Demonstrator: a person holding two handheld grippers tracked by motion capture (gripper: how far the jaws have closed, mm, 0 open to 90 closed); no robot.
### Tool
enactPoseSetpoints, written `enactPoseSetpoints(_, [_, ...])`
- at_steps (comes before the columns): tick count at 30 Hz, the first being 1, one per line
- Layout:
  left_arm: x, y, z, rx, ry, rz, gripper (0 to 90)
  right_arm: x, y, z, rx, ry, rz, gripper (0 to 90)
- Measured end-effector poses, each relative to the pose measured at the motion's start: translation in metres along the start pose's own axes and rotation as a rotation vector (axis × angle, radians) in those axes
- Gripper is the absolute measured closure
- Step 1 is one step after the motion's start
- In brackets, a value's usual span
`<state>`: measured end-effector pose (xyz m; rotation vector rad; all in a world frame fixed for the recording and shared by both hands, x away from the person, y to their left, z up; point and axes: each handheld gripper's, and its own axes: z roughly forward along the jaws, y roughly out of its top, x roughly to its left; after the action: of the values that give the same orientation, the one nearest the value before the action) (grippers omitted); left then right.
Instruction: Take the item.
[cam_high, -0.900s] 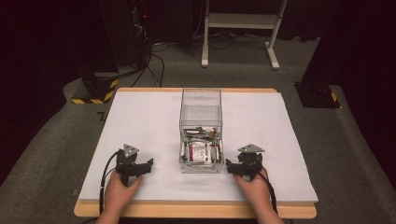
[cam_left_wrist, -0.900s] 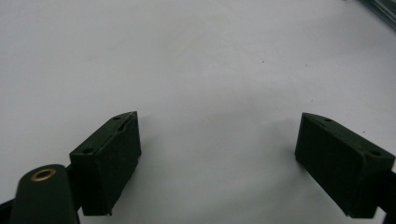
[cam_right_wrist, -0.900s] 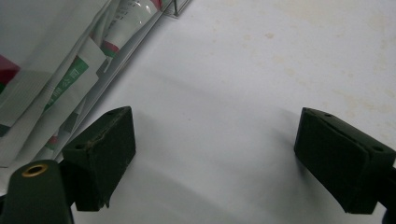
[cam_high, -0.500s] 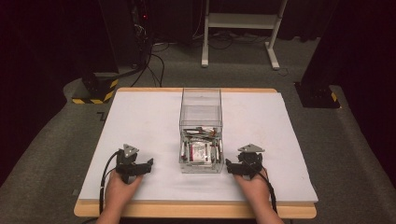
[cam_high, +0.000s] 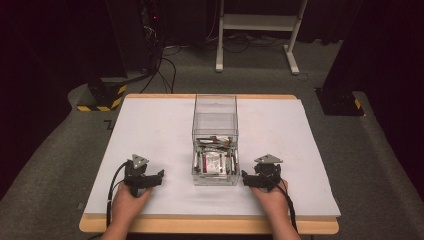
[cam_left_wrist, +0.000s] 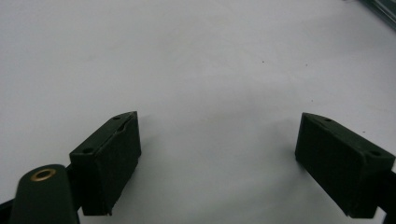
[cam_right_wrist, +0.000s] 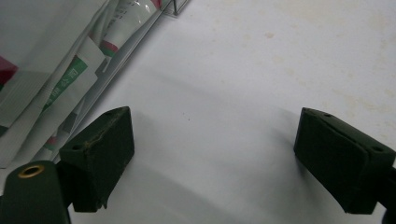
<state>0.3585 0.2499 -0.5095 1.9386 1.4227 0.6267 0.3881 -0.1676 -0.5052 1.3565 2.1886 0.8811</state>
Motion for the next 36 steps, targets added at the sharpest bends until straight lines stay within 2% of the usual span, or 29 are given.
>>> enactPoseSetpoints(12, [0.0, 0.0, 0.0, 0.0, 0.0, 0.0, 14.4, -0.001, 0.0, -0.002, -0.004, 0.016, 0.007, 14.7])
enactPoseSetpoints(17, [0.0, 0.0, 0.0, 0.0, 0.0, 0.0, 14.4, 0.0, 0.001, -0.005, -0.019, 0.027, -0.01, 16.6])
enactPoseSetpoints(36, [0.0, 0.0, 0.0, 0.0, 0.0, 0.001, 14.4, -0.002, 0.001, -0.012, -0.065, 0.054, -0.001, 18.6])
